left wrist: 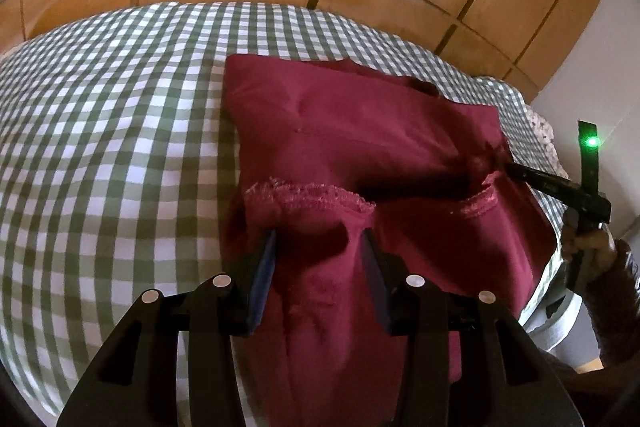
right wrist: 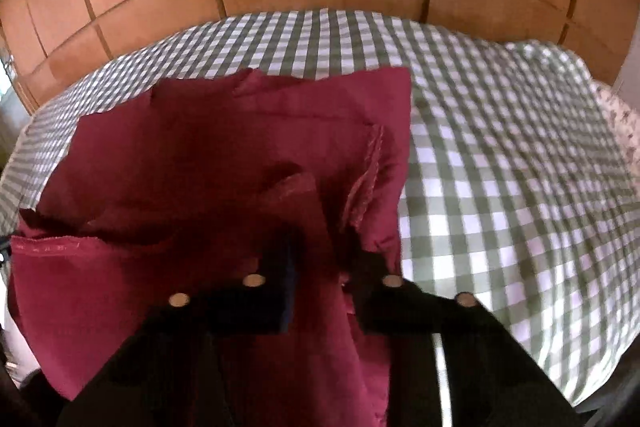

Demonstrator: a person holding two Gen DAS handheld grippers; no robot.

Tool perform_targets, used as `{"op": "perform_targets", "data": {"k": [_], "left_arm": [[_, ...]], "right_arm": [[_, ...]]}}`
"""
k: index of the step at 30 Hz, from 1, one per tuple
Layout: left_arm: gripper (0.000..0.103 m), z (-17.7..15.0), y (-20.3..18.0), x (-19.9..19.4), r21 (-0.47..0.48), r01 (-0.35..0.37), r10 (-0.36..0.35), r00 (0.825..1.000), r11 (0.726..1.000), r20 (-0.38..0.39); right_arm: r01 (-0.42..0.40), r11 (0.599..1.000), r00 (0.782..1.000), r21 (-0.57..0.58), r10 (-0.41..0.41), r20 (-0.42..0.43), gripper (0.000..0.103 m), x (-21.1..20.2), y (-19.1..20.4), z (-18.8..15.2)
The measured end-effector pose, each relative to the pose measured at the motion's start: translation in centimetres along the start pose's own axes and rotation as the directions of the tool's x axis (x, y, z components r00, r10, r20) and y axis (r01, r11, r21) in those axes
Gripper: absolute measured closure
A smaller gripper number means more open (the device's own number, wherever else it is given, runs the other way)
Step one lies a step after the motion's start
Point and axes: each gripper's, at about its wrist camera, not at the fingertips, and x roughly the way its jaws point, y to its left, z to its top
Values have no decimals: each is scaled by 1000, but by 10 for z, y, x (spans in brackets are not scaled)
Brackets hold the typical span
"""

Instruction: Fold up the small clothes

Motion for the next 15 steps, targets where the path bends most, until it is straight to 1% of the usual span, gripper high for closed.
{"op": "perform_targets", "data": {"k": [1, 2, 3, 5, 8, 9, 10, 12, 15], "left_arm": [[62, 0, 0, 2, 3, -3, 3, 1000, 1000, 0], [69, 0, 1, 3, 3, -8, 8, 1000, 1000, -3], [83, 0, 1, 4, 9, -16, 16, 1000, 1000, -2], [93, -1, 2, 2, 29, -57, 57, 998, 998, 11], [95, -5, 7, -13, 19, -72, 71, 996, 997, 47], [96, -7, 8, -19, 20, -80, 78, 995, 997, 60], [96, -8, 9, -28, 17, -83, 81, 993, 996, 80], [96, -9, 10, -42, 10, -84, 82, 990, 996, 111], [96, -7, 10, -64, 2, -70, 69, 984, 998, 164]], "right_arm": [[7, 1000, 1000, -6, -7, 8, 92, -4, 0, -1], [18, 1000, 1000, -19, -18, 16, 93, -8, 1, -3], [26, 999, 999, -29, -26, 21, 94, -12, 1, -4], [37, 998, 999, -41, -36, 39, 94, -22, 2, -7], [47, 997, 996, -54, -43, 80, 94, -45, 4, -8], [61, 996, 994, -59, -55, 94, 100, -52, 4, -9], [72, 996, 992, -59, -65, 105, 100, -60, 3, -9], [66, 997, 991, -36, -62, 120, 100, -74, -4, -10], [69, 997, 988, -18, -66, 137, 101, -89, -9, -10]]}}
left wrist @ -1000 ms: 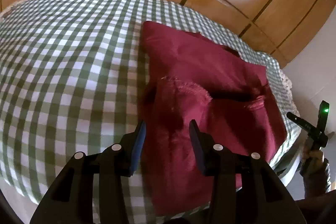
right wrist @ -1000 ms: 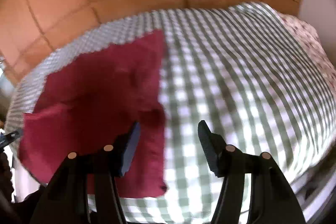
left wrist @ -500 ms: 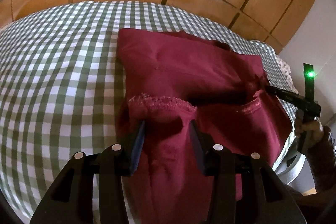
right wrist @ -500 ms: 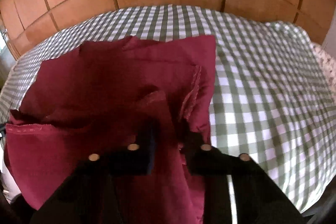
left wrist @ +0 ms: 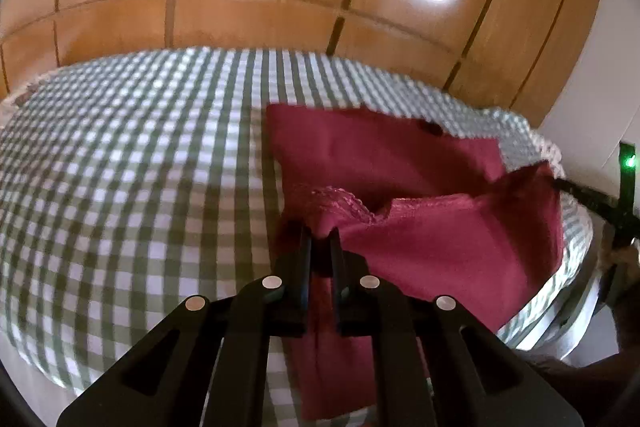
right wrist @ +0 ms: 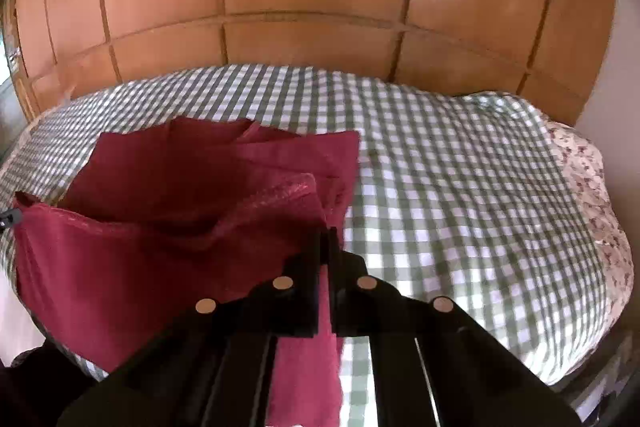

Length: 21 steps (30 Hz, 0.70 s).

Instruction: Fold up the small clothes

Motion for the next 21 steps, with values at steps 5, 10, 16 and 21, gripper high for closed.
{"op": "perform_targets", "data": {"k": [5, 10, 16, 21], "left_arm": [[96, 18, -11, -17, 31, -19, 17, 997, 999, 74], [96, 52, -19, -16, 50, -49, 41, 987, 998, 154], [96, 100, -13, 27, 20, -116, 111, 977, 993, 183], [97, 126, 0, 81, -47, -155, 160, 980, 987, 118]], "right_arm": [[-3, 999, 998, 39, 0, 68, 101, -24, -10, 16], [-22, 995, 990, 94, 9, 139, 101, -23, -23, 50], [-6, 979, 990, 206, -24, 141, 103, 25, -43, 91], [-5, 933, 997, 360, -24, 78, 103, 78, -72, 110]]}}
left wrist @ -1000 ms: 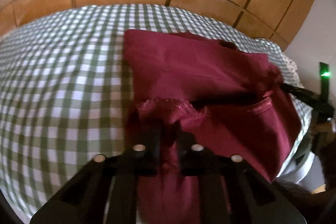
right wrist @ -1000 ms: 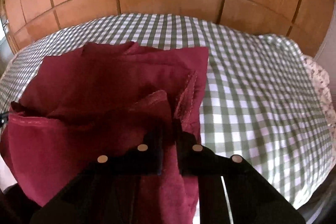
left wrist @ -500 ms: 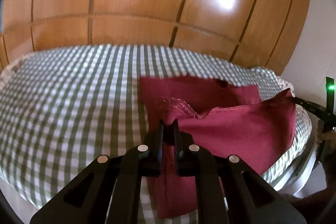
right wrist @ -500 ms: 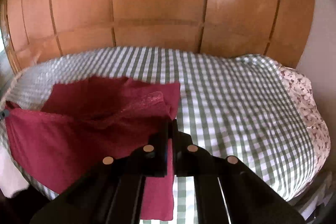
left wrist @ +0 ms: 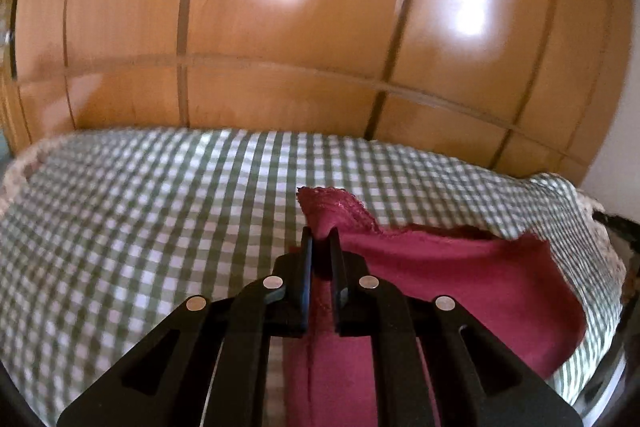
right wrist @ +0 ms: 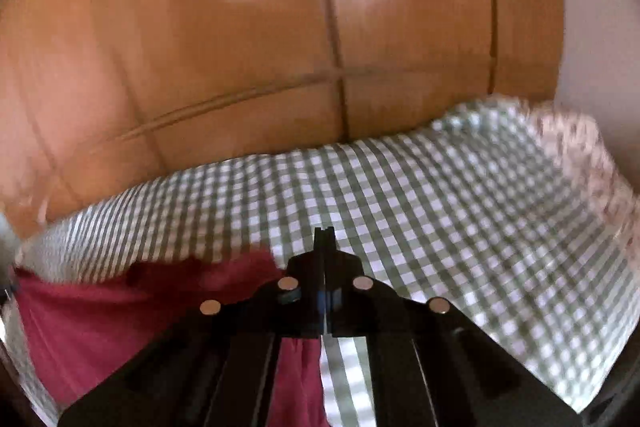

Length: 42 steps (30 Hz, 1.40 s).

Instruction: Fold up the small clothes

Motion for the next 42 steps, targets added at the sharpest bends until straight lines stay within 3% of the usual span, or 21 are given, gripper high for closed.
{"op": "perform_targets", "data": {"k": [3, 6, 7, 9, 11, 14, 17, 18, 19, 22, 27, 31, 35, 37, 40, 42], "left_arm": [[97, -6, 0, 33, -7, -40, 40, 998, 999, -57], [97, -19, 1, 42, -6, -33, 32, 995, 999, -91], [97, -23, 0, 43, 6, -33, 34, 994, 999, -99], [97, -28, 0, 41, 16, -35, 37, 994, 999, -108], [97, -29, 0, 37, 21, -28, 30, 994, 999, -106], [97, -29, -5, 28, 40, -27, 30, 996, 999, -86], [97, -27, -11, 21, 57, -27, 31, 997, 998, -71], [97, -27, -12, 19, 62, -29, 33, 997, 998, -67], [97, -26, -13, 18, 63, -28, 32, 997, 998, -64], [97, -24, -13, 7, 67, -23, 26, 999, 997, -35], [97, -11, -15, 8, 56, -30, 30, 1000, 998, -1], [97, -8, -18, 62, 48, -102, 105, 992, 994, -76], [97, -29, -4, 120, 12, -177, 176, 958, 984, -227], [96, -33, -4, 121, 24, -188, 189, 959, 982, -212], [93, -29, -9, 110, 45, -207, 212, 956, 977, -201], [78, -26, -11, 92, 41, -219, 223, 958, 975, -179]], "right_arm": [[-71, 994, 991, 89, 80, -104, 103, 28, -14, -8], [-104, 994, 987, 45, 109, -119, 98, 28, -13, -21], [-117, 993, 984, 36, 121, -132, 94, 29, -11, -24], [-128, 992, 982, -4, 126, -138, 70, 31, -2, -31], [-137, 990, 981, -29, 132, -142, 67, 36, 8, -36], [-164, 985, 971, -53, 151, -187, 67, 58, 29, -37], [-109, 986, 962, -128, 73, -263, 69, 92, 48, -45], [-104, 985, 957, -138, 62, -282, 91, 99, 50, -48], [-89, 984, 956, -158, 40, -289, 97, 103, 52, -51], [-51, 981, 986, -185, 20, -166, 97, 76, 52, -46], [-5, 986, 1000, -166, 0, -29, 97, 43, 44, -28], [64, 982, 993, -176, -80, -84, 97, 83, 47, -31], [141, 977, 972, -161, -167, -165, 96, 127, 33, -59], [143, 978, 975, -154, -165, -145, 95, 124, 32, -60], [137, 977, 975, -164, -162, -151, 83, 119, 31, -58], [136, 982, 979, -134, -154, -135, 48, 106, 27, -54]]}}
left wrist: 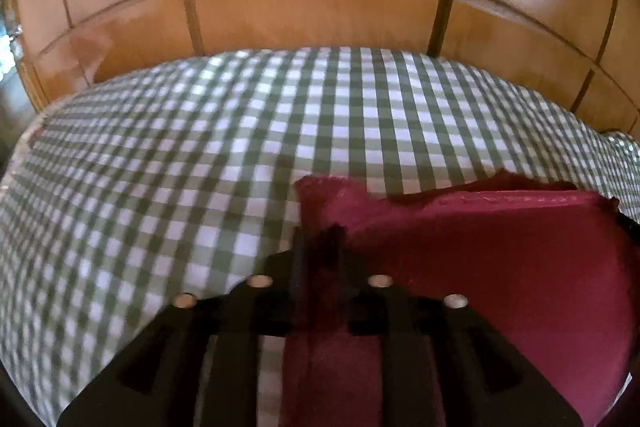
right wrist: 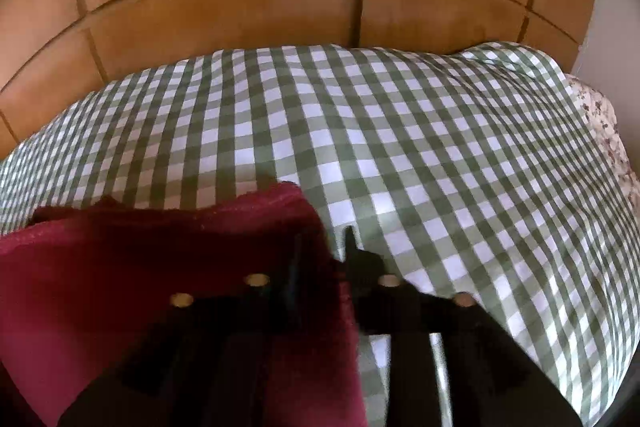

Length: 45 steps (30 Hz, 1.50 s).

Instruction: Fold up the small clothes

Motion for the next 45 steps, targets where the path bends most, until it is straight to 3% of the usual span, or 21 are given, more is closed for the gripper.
{"op": "perform_targets", "data": {"k": [3, 7, 11, 15, 18, 21, 23, 25, 30, 38, 41, 45], "left_arm": [[59, -10, 2, -35, 1, 20, -20, 997, 1000, 76], [59, -32, -8, -63, 55, 46, -52, 993, 997, 107], [59, -61, -19, -84, 90, 57, -67, 991, 994, 114], [59, -77, -26, -94, 112, 70, -82, 991, 991, 102], [58, -85, -28, -106, 121, 69, -83, 990, 990, 112], [41, -90, -28, -116, 129, 60, -77, 988, 990, 134], [41, -92, -26, -123, 134, 53, -73, 985, 990, 155], [41, -94, -25, -127, 133, 44, -65, 985, 990, 161], [41, -100, -17, -131, 114, 33, -51, 985, 993, 167], [41, -114, 9, -124, 37, 25, -29, 994, 999, 108], [41, -123, 29, -118, -28, 80, -78, 995, 996, 56], [46, -134, 56, -111, -138, 207, -207, 978, 969, 15]], "right_arm": [[-34, 999, 997, 14, 33, 75, 45, -35, 0, -1], [-167, 985, 980, -44, 171, 105, 36, -81, 20, -22], [-289, 948, 951, -132, 301, 75, 31, -110, 51, -55], [-338, 914, 934, -222, 355, 41, 30, -130, 79, -89], [-335, 905, 935, -261, 354, 29, 27, -131, 92, -105], [-319, 916, 944, -243, 330, 4, 26, -126, 95, -115], [-287, 934, 958, -214, 286, -37, 24, -110, 91, -122], [-296, 940, 955, -171, 287, -73, 24, -94, 81, -130], [-307, 936, 951, -172, 308, -21, 22, -92, 78, -141], [-298, 939, 953, -174, 304, 8, 14, -90, 83, -146], [-301, 935, 952, -189, 308, 4, 13, -90, 83, -148], [-305, 933, 950, -189, 313, 12, 11, -90, 83, -149]]}}
